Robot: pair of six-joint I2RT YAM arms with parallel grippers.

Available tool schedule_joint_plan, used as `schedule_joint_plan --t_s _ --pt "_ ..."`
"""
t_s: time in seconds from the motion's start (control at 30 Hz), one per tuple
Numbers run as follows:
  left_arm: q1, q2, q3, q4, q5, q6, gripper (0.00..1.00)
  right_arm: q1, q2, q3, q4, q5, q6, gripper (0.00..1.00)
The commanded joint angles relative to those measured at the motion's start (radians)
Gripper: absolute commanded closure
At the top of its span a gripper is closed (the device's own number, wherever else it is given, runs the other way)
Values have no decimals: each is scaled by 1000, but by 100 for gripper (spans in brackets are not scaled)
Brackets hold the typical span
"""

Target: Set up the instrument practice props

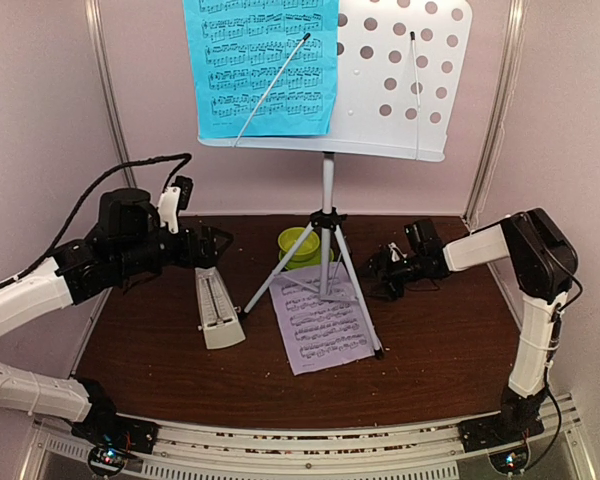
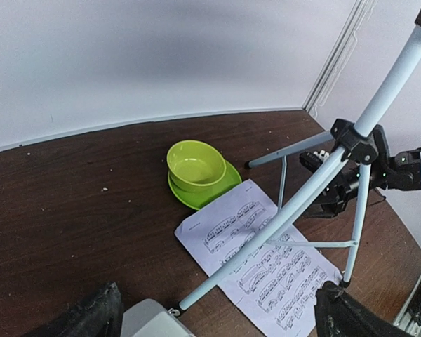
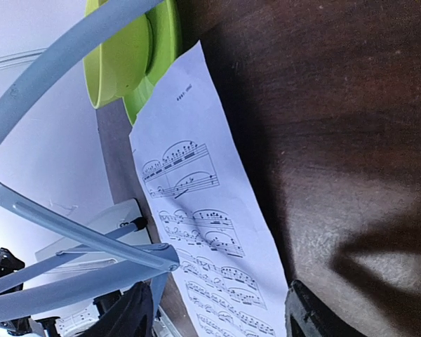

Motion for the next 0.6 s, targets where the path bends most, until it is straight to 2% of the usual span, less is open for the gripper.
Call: schedule_joint_plan --t_s 0.0,0.17,0.37,0.57 --pt "-4 -44 -68 17 17 -10 2 -9 -14 56 -113 63 -136 35" --pt "-4 -72 -96 24 -1 -21 2 -7 36 119 -152 105 -191 36" --pt "-4 -70 -86 22 -4 -17 2 14 140 233 -200 80 -193 40" --pt "-4 -68 -83 34 -19 -11 2 55 206 279 -259 57 -173 41"
